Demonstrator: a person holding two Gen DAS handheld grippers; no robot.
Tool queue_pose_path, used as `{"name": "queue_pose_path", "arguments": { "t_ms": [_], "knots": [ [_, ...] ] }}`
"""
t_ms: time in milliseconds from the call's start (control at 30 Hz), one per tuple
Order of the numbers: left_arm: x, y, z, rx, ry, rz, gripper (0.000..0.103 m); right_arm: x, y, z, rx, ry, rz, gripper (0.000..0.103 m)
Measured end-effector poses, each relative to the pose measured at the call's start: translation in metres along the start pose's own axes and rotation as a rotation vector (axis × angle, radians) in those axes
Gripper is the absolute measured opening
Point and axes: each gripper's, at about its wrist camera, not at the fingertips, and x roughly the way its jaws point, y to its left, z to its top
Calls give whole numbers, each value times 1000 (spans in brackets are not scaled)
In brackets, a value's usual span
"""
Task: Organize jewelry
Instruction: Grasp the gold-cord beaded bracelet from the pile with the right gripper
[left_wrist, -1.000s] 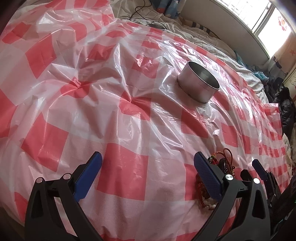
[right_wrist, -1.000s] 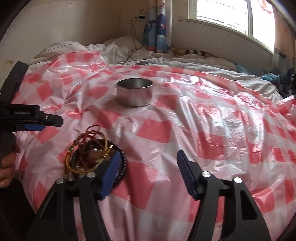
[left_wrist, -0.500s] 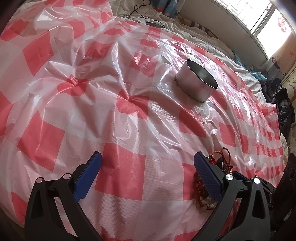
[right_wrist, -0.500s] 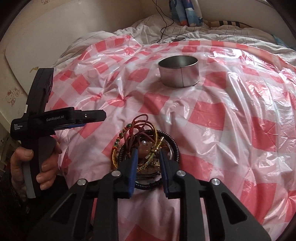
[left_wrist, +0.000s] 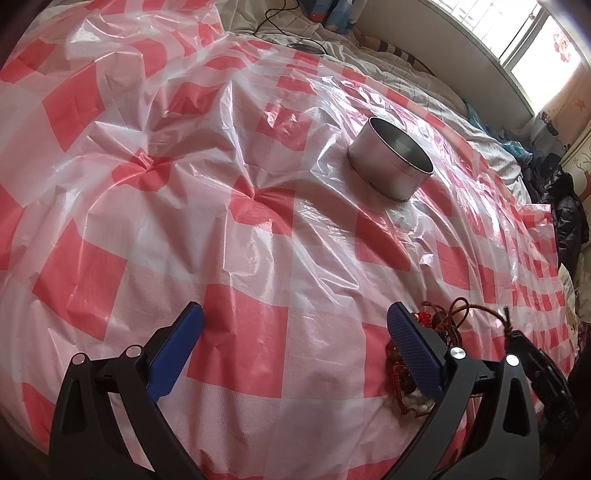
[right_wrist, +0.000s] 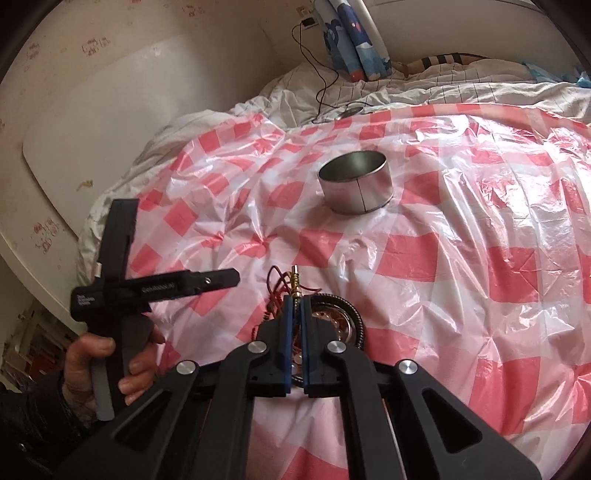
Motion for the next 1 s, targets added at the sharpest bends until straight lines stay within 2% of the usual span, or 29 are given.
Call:
{"name": "queue_pose_path", "arguments": {
  "t_ms": [200, 367, 533, 667, 733, 833, 933, 967, 1000],
  "knots": [
    [3, -14, -3, 64, 12, -19, 95, -35, 1, 11, 86, -156, 94, 5],
    [4, -56, -13, 262, 21, -78, 96, -55, -16, 11, 161, -227, 77, 5],
    [10, -100, -25, 474, 1, -10, 96, -62, -45, 1, 222, -218, 24, 5],
    [16, -113, -20, 533, -49, 60, 96, -62, -64, -10, 265, -214, 12, 4],
    [28, -115, -13, 558, -42, 89, 96, -60, -72, -15, 285, -207, -2, 4],
    [41, -113, -8, 552, 14, 31, 96, -55, -81, -18, 305, -185, -46, 4],
    [44, -116, -8, 574, 4, 1, 95, -50, -94, -23, 332, -145, -114, 6],
    [43, -118, -9, 588, -3, -10, 95, -48, -99, -25, 347, -130, -125, 17],
    [41, -121, -11, 601, -9, -38, 95, -47, -104, -28, 365, -118, -135, 46]
  ]
}}
